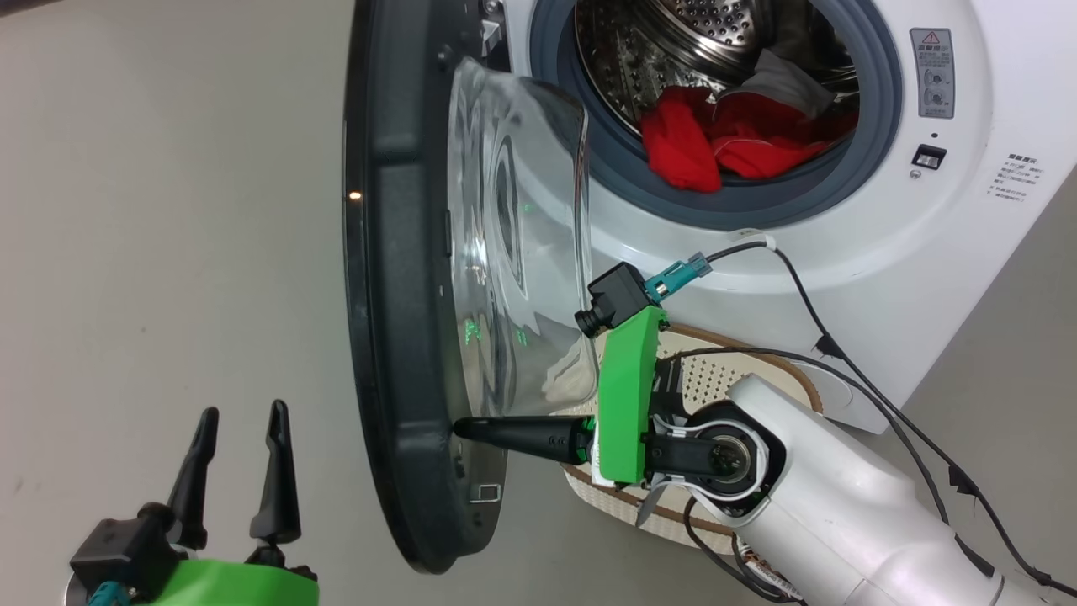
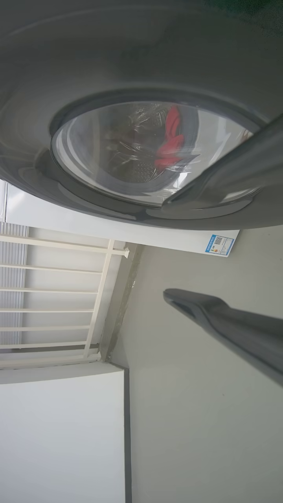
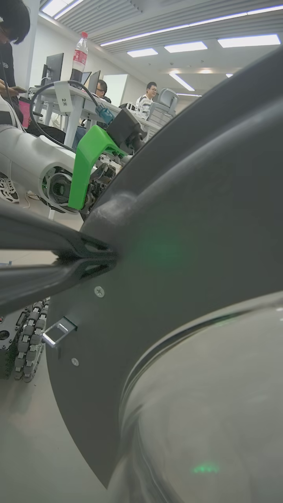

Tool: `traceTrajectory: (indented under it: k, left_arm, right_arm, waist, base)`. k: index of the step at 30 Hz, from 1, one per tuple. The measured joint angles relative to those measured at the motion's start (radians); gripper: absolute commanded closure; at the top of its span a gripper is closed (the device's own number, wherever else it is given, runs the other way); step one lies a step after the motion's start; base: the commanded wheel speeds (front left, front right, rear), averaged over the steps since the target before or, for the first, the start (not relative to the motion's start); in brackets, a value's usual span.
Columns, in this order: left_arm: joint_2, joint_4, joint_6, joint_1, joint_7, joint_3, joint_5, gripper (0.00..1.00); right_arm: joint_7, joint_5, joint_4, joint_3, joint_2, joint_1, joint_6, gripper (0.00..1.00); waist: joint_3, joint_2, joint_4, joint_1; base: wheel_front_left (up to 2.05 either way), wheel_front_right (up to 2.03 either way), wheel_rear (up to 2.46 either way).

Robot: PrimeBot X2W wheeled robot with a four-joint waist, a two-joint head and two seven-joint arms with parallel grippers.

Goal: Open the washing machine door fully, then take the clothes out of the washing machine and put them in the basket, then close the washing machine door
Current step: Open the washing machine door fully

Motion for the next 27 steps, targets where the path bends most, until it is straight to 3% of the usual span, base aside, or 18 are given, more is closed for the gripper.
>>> traceTrajectory:
  k: [1,2,4,5,11,18,22,27]
  left_arm:
    - [0.000,0.001,0.001,0.000,0.000,0.000,-0.003,0.00]
    - [0.000,0.002,0.002,0.000,0.000,0.000,-0.006,0.00]
    - [0.000,0.007,0.007,0.001,0.000,0.000,-0.007,0.00]
    - [0.000,0.011,0.009,0.002,0.000,0.000,-0.007,0.00]
    - [0.002,0.039,0.010,0.037,0.000,-0.006,0.012,0.00]
    - [0.013,0.052,0.010,0.041,0.000,-0.012,0.033,0.00]
    - [0.016,0.060,0.010,0.047,0.000,-0.016,0.038,0.00]
    - [0.016,0.059,0.018,0.059,0.000,-0.024,0.041,0.00]
  right_arm:
    - [-0.006,0.000,0.002,0.001,0.000,0.000,0.000,0.78]
    - [-0.019,-0.003,0.003,0.000,-0.001,0.000,0.000,0.56]
    - [-0.050,-0.009,0.002,-0.009,-0.002,0.003,0.000,0.05]
    - [-0.065,-0.009,-0.006,-0.017,-0.004,0.007,0.000,0.00]
    - [-0.186,-0.042,-0.056,-0.062,-0.058,0.070,0.000,0.00]
    - [-0.451,-0.263,-0.076,0.012,-0.169,0.107,0.000,0.00]
    - [-0.648,-0.407,-0.016,0.071,-0.215,0.109,0.000,0.00]
    - [-0.834,-0.505,0.110,0.076,-0.229,0.139,0.000,0.00]
  waist:
    - [-0.002,0.0000,-0.001,0.0000]
    - [-0.005,0.0000,-0.002,0.0000]
    - [-0.013,0.0000,-0.004,0.0000]
    - [-0.018,0.0000,-0.006,0.0000]
    - [-0.045,0.0000,-0.017,0.0000]
    - [-0.078,0.0000,-0.032,0.0000]
    - [-0.095,0.0000,-0.041,0.0000]
    - [-0.109,0.0000,-0.051,0.0000]
  base:
    - [0.00,0.00,0.00]
    - [0.00,0.00,0.00]
    - [0.00,0.00,0.00]
    - [0.00,0.00,0.00]
    - [0.00,0.00,0.00]
    - [0.00,0.00,0.00]
    - [0.00,0.00,0.00]
    - [0.00,0.00,0.00]
